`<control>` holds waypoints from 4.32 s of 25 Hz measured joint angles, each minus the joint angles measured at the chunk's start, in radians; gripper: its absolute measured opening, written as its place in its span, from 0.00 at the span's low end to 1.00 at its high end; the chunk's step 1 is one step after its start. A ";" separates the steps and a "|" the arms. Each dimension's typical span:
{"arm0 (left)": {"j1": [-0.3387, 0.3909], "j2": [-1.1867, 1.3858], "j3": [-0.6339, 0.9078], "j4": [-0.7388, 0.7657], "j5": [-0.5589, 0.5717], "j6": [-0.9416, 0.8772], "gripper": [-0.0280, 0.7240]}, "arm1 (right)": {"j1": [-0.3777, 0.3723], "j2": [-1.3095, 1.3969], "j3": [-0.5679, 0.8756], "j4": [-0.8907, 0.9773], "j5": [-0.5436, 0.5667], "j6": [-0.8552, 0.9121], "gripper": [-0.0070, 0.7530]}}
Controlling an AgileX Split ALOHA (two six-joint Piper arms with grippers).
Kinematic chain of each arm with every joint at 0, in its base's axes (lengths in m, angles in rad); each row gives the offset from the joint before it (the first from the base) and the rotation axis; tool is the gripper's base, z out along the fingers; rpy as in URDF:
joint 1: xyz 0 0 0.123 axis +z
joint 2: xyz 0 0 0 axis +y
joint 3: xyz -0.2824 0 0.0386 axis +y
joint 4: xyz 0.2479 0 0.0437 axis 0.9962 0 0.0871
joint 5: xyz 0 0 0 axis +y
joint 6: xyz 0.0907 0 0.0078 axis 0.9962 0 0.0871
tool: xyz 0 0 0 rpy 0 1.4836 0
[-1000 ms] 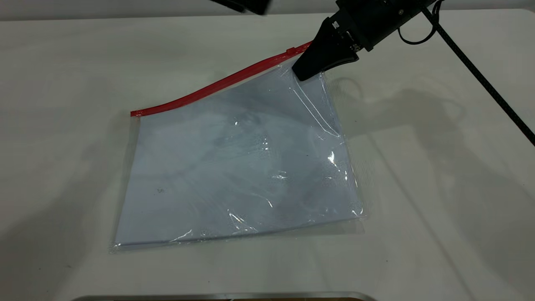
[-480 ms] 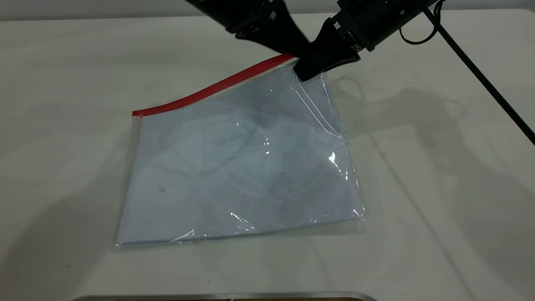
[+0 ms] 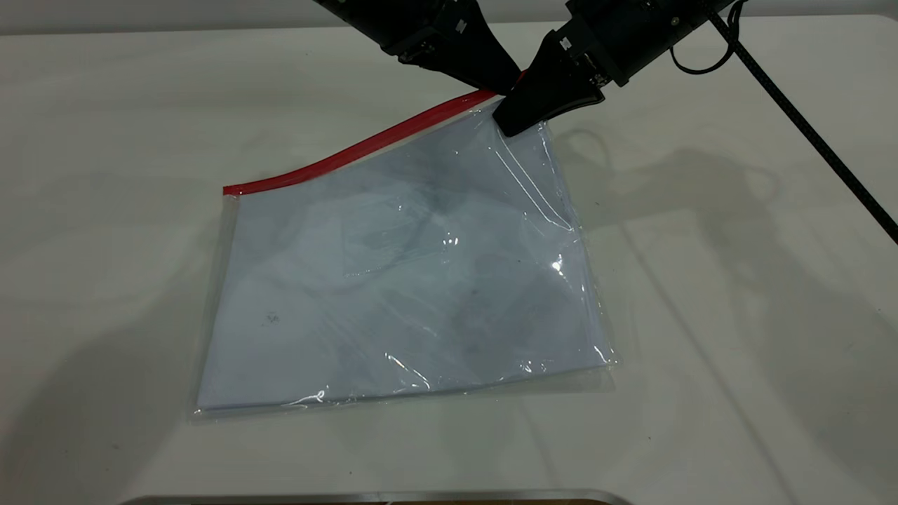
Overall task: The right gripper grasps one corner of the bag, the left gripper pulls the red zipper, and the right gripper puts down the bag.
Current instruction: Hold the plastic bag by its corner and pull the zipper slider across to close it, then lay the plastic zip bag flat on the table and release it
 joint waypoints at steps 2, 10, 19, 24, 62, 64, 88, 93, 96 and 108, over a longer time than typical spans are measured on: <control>0.000 0.009 0.000 -0.005 -0.001 0.000 0.58 | -0.001 0.000 0.000 -0.001 0.001 0.000 0.06; 0.000 0.025 -0.001 -0.032 -0.001 0.000 0.53 | -0.001 0.000 0.000 -0.011 -0.003 0.000 0.06; 0.000 0.026 -0.001 -0.036 0.001 0.005 0.24 | -0.001 0.000 0.000 -0.010 -0.008 0.000 0.06; 0.000 0.026 -0.001 -0.037 0.003 0.027 0.16 | -0.010 -0.002 0.000 -0.005 0.004 0.000 0.06; 0.198 0.027 -0.010 0.338 -0.038 -0.129 0.15 | -0.202 -0.021 0.000 0.171 0.059 -0.060 0.06; 0.208 0.027 -0.010 0.391 -0.034 -0.169 0.15 | -0.202 -0.021 0.000 0.171 0.057 -0.060 0.06; 0.259 -0.065 -0.008 0.544 -0.039 -0.382 0.37 | -0.202 -0.002 0.000 0.185 -0.102 -0.079 0.08; 0.260 -0.207 -0.008 0.440 0.003 -0.370 0.60 | -0.191 0.058 0.000 0.174 -0.257 -0.079 0.22; 0.260 -0.318 -0.006 0.389 0.103 -0.374 0.66 | -0.181 0.065 0.000 0.078 -0.356 -0.077 0.40; 0.259 -0.796 -0.005 0.306 0.418 -0.602 0.67 | -0.210 -0.013 0.000 -0.769 -0.503 0.667 0.68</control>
